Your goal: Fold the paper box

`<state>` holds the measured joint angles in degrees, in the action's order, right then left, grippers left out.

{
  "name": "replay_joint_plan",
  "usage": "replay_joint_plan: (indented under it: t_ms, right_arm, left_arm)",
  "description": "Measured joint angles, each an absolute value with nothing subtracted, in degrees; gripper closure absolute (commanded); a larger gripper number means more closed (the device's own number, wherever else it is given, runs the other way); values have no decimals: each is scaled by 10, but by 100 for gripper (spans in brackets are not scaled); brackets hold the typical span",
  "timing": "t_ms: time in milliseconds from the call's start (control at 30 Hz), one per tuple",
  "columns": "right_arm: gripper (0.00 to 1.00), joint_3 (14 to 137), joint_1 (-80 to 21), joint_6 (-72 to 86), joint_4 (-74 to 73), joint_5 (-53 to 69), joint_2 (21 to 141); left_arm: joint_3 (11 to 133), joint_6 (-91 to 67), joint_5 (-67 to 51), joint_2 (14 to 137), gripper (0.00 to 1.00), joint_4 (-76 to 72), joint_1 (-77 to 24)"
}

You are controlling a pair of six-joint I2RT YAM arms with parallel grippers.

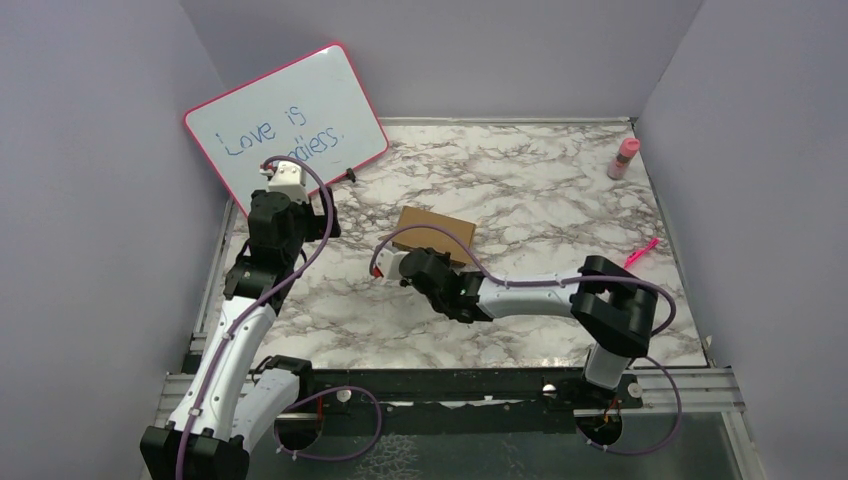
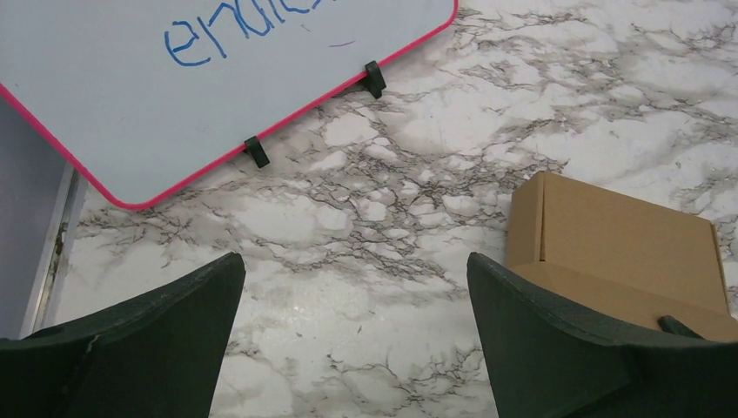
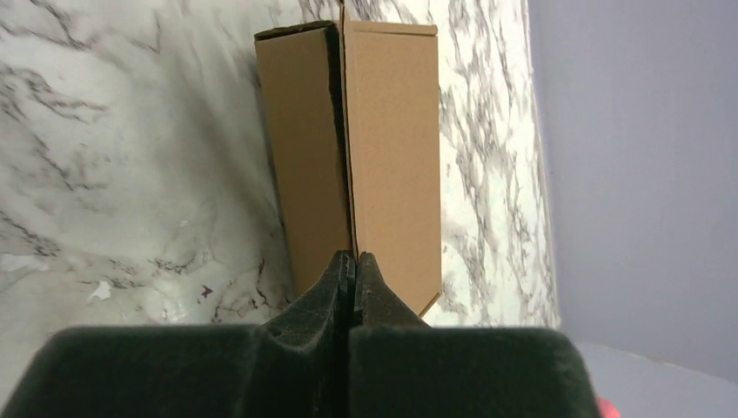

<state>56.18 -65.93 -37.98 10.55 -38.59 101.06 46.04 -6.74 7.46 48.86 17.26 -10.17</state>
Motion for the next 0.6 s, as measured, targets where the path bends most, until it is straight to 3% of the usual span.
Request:
replay_joint_plan:
  t_ms: [400,600]
  right_arm:
    - [98,624,-640,-298,-70,-240,960]
    - [79,629,-635,-279,-84,-218,990]
  left_arm:
    - [460,-94,30,470,2,172,-102]
    - [446,-145,23,465,4,173,-102]
